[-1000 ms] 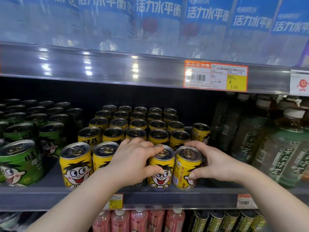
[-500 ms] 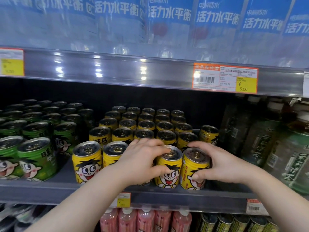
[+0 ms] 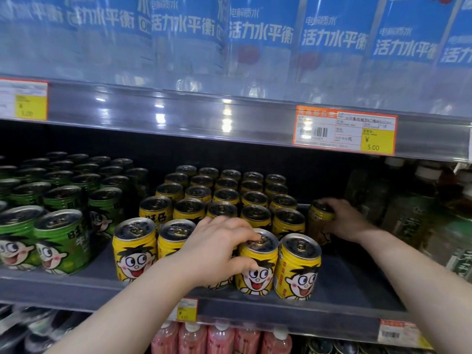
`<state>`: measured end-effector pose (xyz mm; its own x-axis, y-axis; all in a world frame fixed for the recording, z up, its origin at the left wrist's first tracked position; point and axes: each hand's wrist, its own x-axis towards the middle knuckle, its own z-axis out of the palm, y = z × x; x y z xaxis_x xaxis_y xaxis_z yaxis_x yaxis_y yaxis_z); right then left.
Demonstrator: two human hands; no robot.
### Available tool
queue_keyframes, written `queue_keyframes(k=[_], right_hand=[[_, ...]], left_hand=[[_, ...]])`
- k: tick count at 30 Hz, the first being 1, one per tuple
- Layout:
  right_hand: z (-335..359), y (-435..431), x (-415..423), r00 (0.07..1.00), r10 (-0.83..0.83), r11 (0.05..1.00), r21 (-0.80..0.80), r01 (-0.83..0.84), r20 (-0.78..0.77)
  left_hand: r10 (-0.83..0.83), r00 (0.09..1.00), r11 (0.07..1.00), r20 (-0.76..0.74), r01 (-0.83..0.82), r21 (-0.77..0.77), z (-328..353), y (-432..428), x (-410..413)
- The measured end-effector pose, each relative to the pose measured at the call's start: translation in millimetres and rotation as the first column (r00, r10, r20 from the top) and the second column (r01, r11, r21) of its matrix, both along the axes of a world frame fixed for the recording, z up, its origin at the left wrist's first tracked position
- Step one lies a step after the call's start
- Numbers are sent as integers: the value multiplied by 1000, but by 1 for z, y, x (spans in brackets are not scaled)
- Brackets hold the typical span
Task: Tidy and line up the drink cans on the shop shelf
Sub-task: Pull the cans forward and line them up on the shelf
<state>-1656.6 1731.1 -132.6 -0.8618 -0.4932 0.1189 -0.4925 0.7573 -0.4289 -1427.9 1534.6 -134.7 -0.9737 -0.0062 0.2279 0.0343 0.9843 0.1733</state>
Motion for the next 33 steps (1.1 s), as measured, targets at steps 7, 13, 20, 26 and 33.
queue_keyframes(k=[7,13,20,26,33], right_hand=[[22,43,48,992,94,961,251,-111,79],[15,59,76,947,197,971,83,-224,254],[16,67,80,890,282,959,-73,-274,358],[19,56,79,941,218,963,100,-251,258],[31,41,91,912,331,906,187,-379,242]], left_hand=[[5,1000,1000,-11,-5,-6,0,1,-1],[3,1000,1000,-30,-3,4,-1,1,-1],[0,997,1000,-71,0,-7,-5,-2,-3],[-13,999,1000,-51,12,-19,-5,-2,-1],[-51,981,923,-189,119,366,10,-12,10]])
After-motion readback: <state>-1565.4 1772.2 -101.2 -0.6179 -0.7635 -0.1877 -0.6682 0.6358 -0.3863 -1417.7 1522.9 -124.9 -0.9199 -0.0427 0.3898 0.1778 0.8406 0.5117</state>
